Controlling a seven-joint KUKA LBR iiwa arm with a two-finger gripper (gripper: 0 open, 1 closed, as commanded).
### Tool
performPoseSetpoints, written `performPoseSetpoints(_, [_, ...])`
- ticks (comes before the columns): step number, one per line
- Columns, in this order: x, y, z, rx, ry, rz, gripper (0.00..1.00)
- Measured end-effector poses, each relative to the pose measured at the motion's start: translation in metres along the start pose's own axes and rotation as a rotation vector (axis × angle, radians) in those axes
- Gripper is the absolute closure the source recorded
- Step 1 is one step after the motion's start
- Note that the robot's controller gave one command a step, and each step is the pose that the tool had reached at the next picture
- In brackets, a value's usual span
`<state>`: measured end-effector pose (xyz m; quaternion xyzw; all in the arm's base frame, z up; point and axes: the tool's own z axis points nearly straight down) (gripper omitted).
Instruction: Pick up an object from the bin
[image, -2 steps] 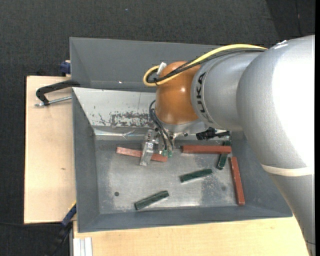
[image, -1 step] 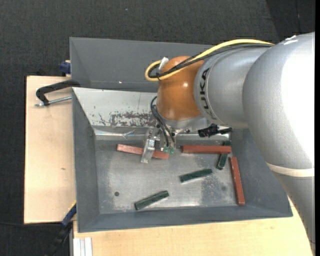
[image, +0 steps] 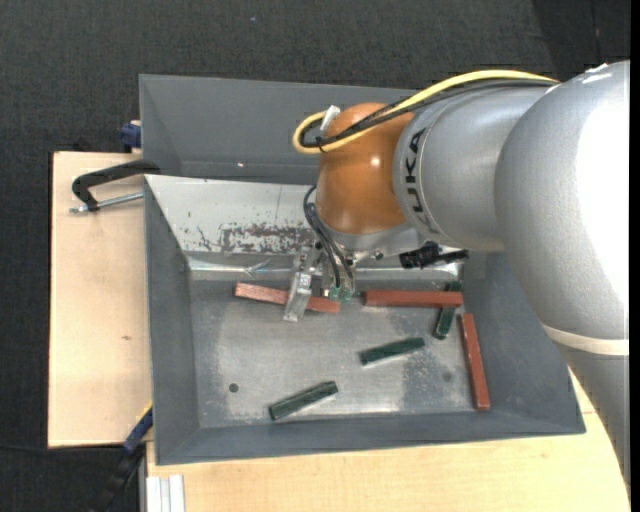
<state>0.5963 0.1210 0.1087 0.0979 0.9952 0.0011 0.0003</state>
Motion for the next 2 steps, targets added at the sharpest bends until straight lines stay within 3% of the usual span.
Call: performPoseSetpoints(2, [-0.001, 0.000, -0.037, -0.001, -0.004, -0.001, 1.00])
